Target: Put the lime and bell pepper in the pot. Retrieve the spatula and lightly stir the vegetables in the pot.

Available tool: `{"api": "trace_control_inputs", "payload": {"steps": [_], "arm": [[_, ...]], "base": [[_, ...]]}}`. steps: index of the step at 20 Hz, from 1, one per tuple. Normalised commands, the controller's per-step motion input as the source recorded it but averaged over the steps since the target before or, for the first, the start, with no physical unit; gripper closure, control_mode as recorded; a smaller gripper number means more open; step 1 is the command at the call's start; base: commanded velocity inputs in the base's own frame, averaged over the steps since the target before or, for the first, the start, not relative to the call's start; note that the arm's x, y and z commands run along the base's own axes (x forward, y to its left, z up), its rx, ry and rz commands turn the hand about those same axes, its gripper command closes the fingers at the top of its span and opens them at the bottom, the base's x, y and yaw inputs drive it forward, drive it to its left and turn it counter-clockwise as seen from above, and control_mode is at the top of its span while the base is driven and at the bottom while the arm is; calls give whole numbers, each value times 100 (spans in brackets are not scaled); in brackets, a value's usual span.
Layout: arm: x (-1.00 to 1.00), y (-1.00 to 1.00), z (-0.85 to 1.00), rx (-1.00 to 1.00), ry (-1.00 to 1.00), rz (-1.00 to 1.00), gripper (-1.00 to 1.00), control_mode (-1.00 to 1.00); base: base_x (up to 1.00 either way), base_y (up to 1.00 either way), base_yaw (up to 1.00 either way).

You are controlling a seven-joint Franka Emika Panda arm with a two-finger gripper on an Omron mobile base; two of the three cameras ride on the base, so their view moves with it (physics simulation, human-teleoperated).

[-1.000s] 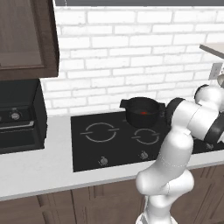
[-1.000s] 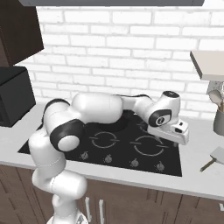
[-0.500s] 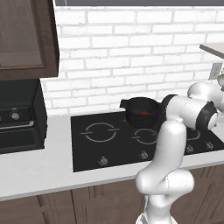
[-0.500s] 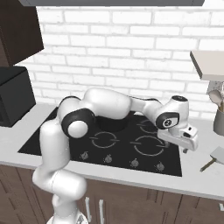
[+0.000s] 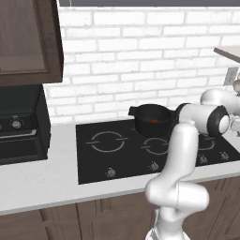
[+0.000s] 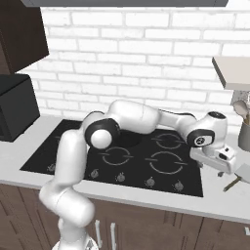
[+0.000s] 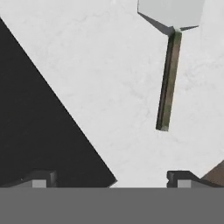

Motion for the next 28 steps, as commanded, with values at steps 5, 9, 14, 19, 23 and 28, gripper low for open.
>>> {"api": "trace_control_inputs", "payload": {"steps": [5, 9, 14, 19, 23, 28], "arm": [[0, -38, -8, 0, 2, -10, -100, -100], [0, -26, -28, 0, 2, -7, -100, -100], [0, -31, -39, 0, 1, -7, -100, -100], [0, -27, -32, 0, 0, -6, -100, -100], [3, -7, -28, 0, 0, -6, -100, -100], [0, -5, -25, 0, 0, -5, -100, -100]], "base": [[0, 0, 0], [0, 0, 0], [0, 0, 0], [0, 0, 0], [0, 0, 0], [0, 0, 0]]}}
